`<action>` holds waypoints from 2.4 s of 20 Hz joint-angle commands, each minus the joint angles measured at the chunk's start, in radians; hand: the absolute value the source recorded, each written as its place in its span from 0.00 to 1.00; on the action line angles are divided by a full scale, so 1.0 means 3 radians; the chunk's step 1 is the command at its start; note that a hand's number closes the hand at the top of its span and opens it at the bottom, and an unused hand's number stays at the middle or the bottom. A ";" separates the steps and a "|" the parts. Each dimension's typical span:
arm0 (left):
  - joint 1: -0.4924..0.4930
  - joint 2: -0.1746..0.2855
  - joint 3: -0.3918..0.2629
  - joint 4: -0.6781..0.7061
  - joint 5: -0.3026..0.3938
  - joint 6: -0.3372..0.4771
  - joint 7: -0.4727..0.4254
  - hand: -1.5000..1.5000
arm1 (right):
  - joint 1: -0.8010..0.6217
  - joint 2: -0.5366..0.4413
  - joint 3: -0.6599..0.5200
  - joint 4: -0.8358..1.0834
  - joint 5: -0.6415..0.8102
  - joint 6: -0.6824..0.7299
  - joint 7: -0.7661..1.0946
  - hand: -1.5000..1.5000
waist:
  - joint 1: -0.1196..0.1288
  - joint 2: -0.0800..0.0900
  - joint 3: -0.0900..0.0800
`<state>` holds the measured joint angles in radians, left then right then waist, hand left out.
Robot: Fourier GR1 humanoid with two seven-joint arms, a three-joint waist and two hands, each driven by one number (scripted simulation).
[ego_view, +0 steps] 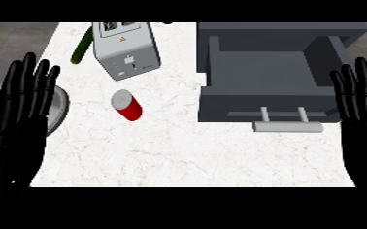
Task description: Pick up the can, place it into the drawer and close the drawer
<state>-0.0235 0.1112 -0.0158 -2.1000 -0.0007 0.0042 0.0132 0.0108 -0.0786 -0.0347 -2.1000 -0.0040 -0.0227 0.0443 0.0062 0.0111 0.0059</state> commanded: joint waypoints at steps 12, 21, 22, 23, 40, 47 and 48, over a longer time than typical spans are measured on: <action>-0.0462 0.0215 -0.0293 0.0797 0.0540 -0.0648 0.0795 0.00 | 0.0252 -0.0060 -0.0006 -0.0120 0.0018 -0.0015 0.0709 0.00 | -0.0057 -0.0039 -0.0020; -0.0253 0.0208 -0.0119 0.0269 0.0749 -0.0726 0.1238 0.00 | 0.0594 -0.0050 -0.0190 -0.0128 -0.0121 0.0206 0.0463 0.00 | -0.0026 -0.0041 -0.0019; -0.0331 0.0115 -0.0160 0.0469 0.0605 -0.0624 0.1118 0.00 | 0.0776 0.0153 0.0028 -0.0042 0.0140 0.0086 0.0190 0.00 | -0.0033 -0.0040 -0.0019; -0.0347 0.0355 0.0208 0.0455 0.1020 -0.0812 0.1288 0.00 | 0.0838 -0.0002 -0.0135 -0.0246 -0.0122 0.0234 0.0396 0.00 | -0.0035 -0.0042 -0.0019; -0.0657 0.0225 0.0273 0.1534 0.0604 -0.0997 0.0632 0.00 | 0.0795 -0.0069 -0.0507 -0.0161 -0.0302 0.0504 0.0320 0.00 | -0.0036 -0.0038 -0.0020; -0.0777 0.0184 0.0363 0.1960 0.0393 -0.0927 0.0290 0.00 | 0.0889 0.0006 -0.0532 0.0257 -0.0219 0.0687 -0.0201 0.00 | -0.0043 -0.0036 -0.0019; -0.0716 0.0016 0.0156 0.2122 0.0198 -0.0860 0.0097 0.00 | 0.0914 0.0068 -0.0515 0.0107 -0.0213 0.0611 -0.0084 0.00 | -0.0047 -0.0036 -0.0020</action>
<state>-0.2151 0.1366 0.0390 -1.5820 0.1035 -0.2574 0.1288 0.2547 -0.0715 -0.1757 -2.0650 -0.0573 0.1474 0.0459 -0.0050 -0.0001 0.0000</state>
